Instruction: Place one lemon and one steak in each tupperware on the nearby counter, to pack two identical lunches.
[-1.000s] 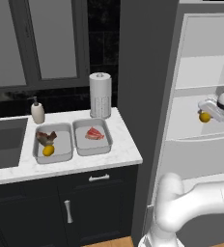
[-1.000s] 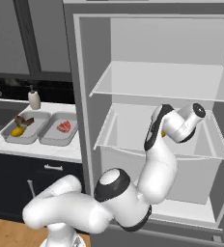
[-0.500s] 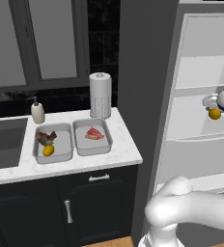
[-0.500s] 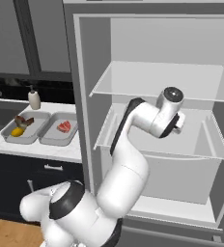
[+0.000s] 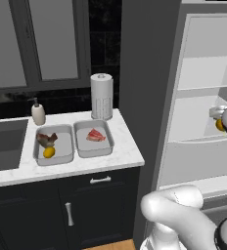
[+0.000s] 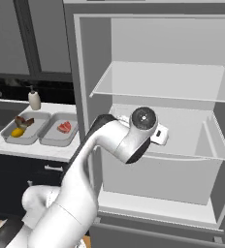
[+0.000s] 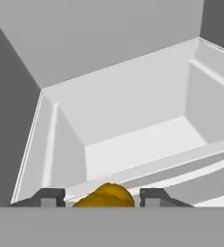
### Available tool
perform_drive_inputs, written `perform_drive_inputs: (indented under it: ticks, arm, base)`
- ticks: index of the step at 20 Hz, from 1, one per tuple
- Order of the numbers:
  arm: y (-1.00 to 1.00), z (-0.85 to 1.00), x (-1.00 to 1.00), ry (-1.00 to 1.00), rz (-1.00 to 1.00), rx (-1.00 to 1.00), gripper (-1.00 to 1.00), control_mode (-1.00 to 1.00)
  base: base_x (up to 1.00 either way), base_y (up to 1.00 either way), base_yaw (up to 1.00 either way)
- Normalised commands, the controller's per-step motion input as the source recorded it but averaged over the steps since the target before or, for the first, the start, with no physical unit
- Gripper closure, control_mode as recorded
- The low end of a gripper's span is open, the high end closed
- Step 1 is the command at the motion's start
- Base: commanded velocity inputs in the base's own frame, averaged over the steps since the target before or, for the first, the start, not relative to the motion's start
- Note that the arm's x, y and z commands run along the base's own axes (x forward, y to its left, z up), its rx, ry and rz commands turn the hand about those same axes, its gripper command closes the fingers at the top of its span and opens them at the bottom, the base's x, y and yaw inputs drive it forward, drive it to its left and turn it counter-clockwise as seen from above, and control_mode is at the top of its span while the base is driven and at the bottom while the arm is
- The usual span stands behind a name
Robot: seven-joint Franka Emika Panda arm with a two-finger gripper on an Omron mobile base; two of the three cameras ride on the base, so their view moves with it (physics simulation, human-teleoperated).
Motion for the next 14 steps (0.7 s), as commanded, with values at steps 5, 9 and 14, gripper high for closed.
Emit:
perform_drive_inputs:
  ticks: [5,9,14]
  arm:
    - [0.70,0.43,-1.00,-0.13,0.03,0.00,1.00,-1.00]
    - [0.86,0.31,-0.98,-0.01,0.16,0.05,1.00,-1.00]
    - [0.71,0.49,-1.00,0.00,0.23,0.12,1.00,-1.00]
  base:
    - [0.00,0.00,0.00]
    - [0.00,0.00,0.00]
    - [0.00,0.00,0.00]
